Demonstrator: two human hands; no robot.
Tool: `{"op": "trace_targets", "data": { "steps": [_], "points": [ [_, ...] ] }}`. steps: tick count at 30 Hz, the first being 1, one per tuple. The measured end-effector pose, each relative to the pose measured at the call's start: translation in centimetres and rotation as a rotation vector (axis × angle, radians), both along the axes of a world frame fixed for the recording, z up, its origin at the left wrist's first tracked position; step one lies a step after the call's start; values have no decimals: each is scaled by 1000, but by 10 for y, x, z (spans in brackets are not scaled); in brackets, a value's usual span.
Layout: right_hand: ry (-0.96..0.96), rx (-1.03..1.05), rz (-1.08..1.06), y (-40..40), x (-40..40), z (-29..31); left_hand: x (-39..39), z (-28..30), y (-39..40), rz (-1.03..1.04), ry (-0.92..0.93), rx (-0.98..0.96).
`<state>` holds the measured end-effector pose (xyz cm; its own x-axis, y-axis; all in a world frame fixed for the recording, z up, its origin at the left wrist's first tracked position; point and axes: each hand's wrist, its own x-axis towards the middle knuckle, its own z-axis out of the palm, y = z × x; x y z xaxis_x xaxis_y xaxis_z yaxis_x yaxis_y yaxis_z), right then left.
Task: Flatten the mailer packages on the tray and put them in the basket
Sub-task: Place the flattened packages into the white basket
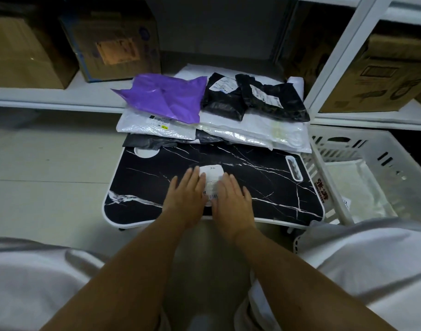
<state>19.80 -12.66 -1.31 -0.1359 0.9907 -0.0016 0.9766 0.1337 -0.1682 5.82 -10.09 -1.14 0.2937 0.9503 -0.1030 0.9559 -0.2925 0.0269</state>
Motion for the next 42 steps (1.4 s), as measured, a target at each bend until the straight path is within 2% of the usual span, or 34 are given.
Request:
{"op": "trace_targets", "data": {
  "steps": [2, 6, 13, 16, 19, 21, 24, 26, 28, 32, 35, 40, 42],
  "points": [
    [-83, -50, 100, -3, 1, -10, 4, -10, -8, -86, 90, 7],
    [-160, -96, 181, -8, 16, -35, 1, -33, -20, -152, 139, -28],
    [-128, -192, 245, -7, 25, -40, 1, -38, -23, -180, 109, -134],
    [-90, -210, 206, 0, 21, -36, 6, -27, -19, -174, 71, -162],
    [21, -130, 181, 16, 16, -29, 17, -20, -6, -115, -41, -77],
    [19, -103, 185, 31, 11, -19, 24, -9, 1, -65, -65, -46],
    [-43, -79, 186, 47, 6, -15, 29, -5, 2, -91, 17, 21],
    [-155, -22, 197, 46, 4, -19, 27, -10, -4, -25, 76, 65],
    [-226, -24, 241, 41, 5, -28, 21, -21, -4, 2, 126, -8],
    [-98, -196, 242, 49, 12, -31, 9, -28, 8, -66, 166, -107],
    [-65, -190, 211, 50, 10, -29, 13, -27, 11, -59, 148, -102],
    [-217, -17, 258, 67, 6, -15, 12, -16, 33, -136, 122, 27],
    [-231, -41, 284, 78, 6, -12, 11, -13, 42, -136, 155, 71]
  ]
}}
